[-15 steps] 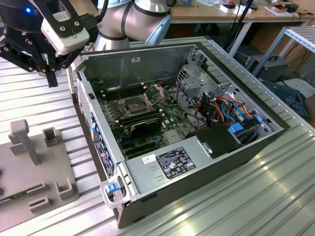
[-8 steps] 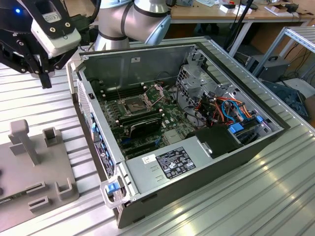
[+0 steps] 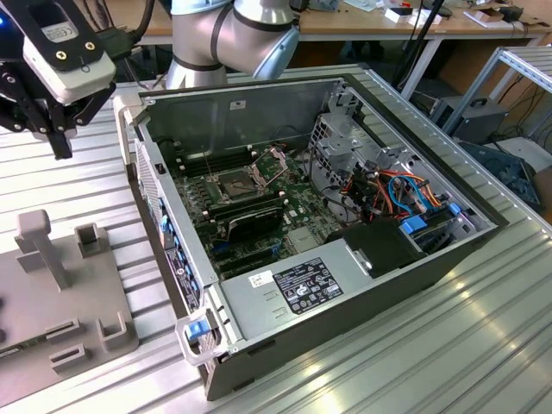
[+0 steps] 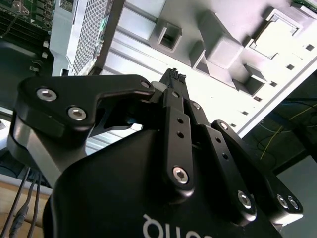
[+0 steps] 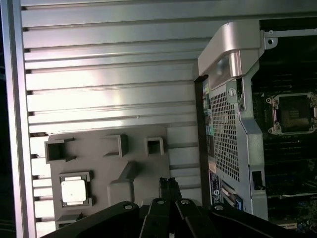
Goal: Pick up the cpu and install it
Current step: 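Reach for the cpu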
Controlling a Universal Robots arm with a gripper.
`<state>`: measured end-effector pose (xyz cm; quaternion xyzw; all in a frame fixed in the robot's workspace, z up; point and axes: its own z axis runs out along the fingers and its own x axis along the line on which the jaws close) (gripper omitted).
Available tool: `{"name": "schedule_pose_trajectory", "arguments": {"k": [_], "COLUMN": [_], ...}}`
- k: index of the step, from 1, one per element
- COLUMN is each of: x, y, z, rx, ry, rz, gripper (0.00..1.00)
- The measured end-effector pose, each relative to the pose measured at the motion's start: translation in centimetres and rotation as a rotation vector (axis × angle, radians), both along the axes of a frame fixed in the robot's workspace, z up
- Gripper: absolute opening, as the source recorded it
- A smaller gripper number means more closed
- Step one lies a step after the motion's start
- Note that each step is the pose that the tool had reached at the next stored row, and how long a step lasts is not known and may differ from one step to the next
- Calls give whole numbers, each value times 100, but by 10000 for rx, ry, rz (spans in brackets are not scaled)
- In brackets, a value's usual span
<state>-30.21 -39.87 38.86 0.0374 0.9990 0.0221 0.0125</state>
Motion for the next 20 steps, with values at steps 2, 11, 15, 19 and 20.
{"name": "schedule_pose_trajectory", "arguments": {"k": [2, 11, 15, 19, 20], "x": [-38, -207, -212, -217, -217], "y": [0, 0, 0, 0, 0], "z": [-2, -10, -10, -9, -9], "rx": [0, 0, -1, -1, -1], "ry": [0, 0, 1, 1, 1], "rz": [-1, -1, 1, 0, 1], "gripper": [11, 11, 11, 11, 11]}}
